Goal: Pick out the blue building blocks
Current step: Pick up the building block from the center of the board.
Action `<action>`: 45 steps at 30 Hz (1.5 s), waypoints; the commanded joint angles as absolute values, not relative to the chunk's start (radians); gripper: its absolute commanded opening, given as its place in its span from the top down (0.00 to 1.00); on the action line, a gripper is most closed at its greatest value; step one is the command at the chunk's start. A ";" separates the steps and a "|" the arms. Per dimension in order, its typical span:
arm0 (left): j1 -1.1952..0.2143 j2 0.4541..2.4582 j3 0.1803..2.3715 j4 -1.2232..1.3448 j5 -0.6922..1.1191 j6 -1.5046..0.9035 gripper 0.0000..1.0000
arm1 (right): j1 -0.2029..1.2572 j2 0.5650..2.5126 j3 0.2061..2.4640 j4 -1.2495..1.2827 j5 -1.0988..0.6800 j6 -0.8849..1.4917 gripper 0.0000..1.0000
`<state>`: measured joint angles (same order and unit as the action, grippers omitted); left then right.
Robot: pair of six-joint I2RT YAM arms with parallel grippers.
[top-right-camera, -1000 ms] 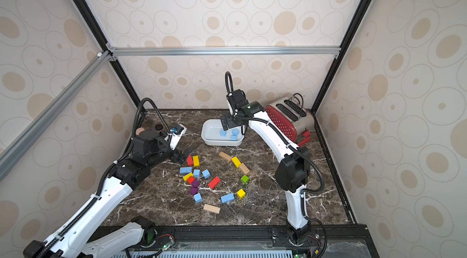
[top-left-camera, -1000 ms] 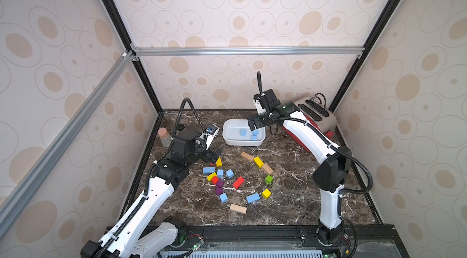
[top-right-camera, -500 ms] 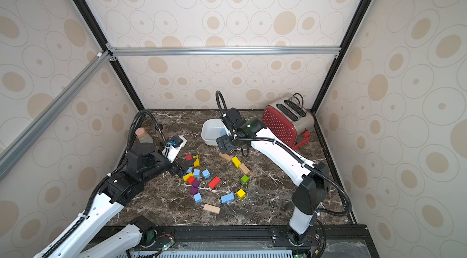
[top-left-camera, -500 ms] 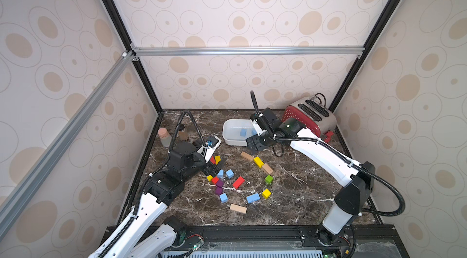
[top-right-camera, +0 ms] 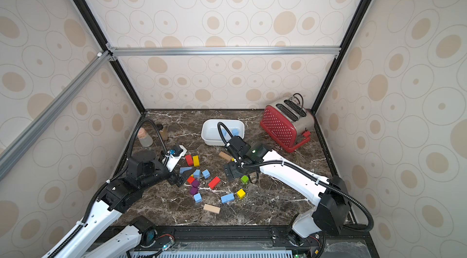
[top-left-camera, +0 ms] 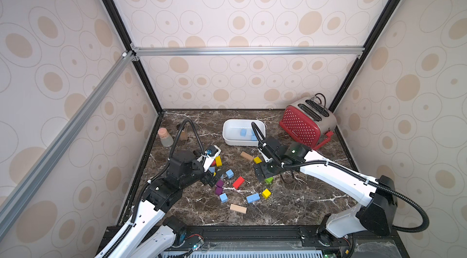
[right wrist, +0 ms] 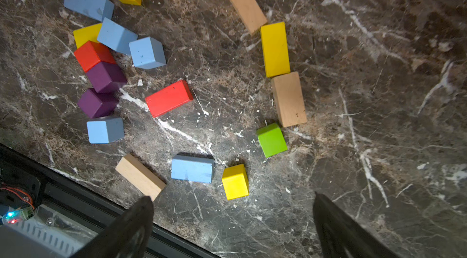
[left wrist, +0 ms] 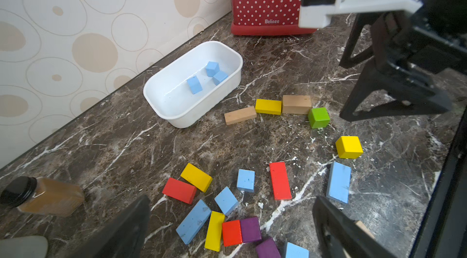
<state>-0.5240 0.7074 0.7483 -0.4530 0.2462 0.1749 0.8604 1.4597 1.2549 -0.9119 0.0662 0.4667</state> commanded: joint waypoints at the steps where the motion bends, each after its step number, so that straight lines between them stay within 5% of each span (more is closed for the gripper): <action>1: -0.533 0.660 0.727 -0.474 0.282 0.147 0.01 | 0.893 1.436 1.204 -0.891 0.057 0.543 0.00; 16: -0.539 0.552 0.590 -0.493 0.267 0.126 0.01 | 0.973 1.513 1.060 -0.757 0.000 0.573 0.00; 45: -0.539 0.506 0.552 -0.493 0.167 0.118 0.01 | 1.035 1.762 1.141 -0.733 -0.049 0.572 0.00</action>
